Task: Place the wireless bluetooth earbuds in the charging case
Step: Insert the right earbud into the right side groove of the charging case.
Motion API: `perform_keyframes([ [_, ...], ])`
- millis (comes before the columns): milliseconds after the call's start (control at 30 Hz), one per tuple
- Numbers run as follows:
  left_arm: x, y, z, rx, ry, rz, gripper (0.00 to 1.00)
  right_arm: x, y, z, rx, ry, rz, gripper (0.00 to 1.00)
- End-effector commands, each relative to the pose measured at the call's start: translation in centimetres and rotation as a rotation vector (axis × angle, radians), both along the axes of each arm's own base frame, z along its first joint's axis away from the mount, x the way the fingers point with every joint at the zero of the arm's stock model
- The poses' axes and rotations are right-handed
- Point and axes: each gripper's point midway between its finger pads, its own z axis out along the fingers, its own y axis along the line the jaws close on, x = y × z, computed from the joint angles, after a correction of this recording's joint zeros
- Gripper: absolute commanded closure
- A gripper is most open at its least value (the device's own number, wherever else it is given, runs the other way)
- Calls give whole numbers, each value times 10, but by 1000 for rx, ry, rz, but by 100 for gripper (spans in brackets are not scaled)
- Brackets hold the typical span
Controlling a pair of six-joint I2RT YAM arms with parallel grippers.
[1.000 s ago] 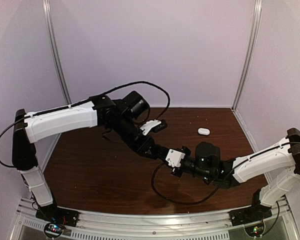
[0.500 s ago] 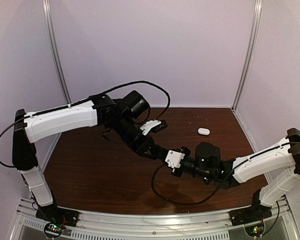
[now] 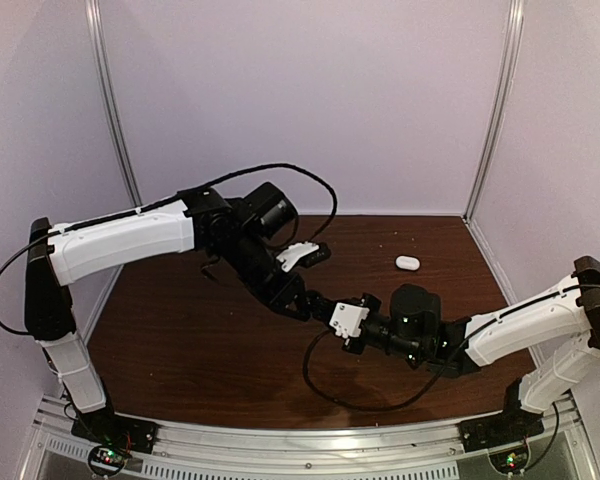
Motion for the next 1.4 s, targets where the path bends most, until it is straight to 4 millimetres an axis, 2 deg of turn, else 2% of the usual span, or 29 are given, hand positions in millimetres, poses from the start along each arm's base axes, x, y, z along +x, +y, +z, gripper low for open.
perform_keyframes([
  [0,0,2,2,10,16,8,93,-3,3,18,50,-37,13,100],
  [433,-1,5,-5,19,51,18,94,-15,9,3,-47,-99,39,100],
  [900,3,0,-6,20,68,36,92,-24,17,-3,-94,-131,58,100],
  [1033,4,-1,-9,26,72,40,92,-25,17,1,-73,-130,58,100],
  [1167,5,0,-9,31,65,46,88,-26,16,5,-39,-116,60,100],
  [1367,7,-1,-4,21,52,44,75,-28,16,3,-26,-103,66,100],
])
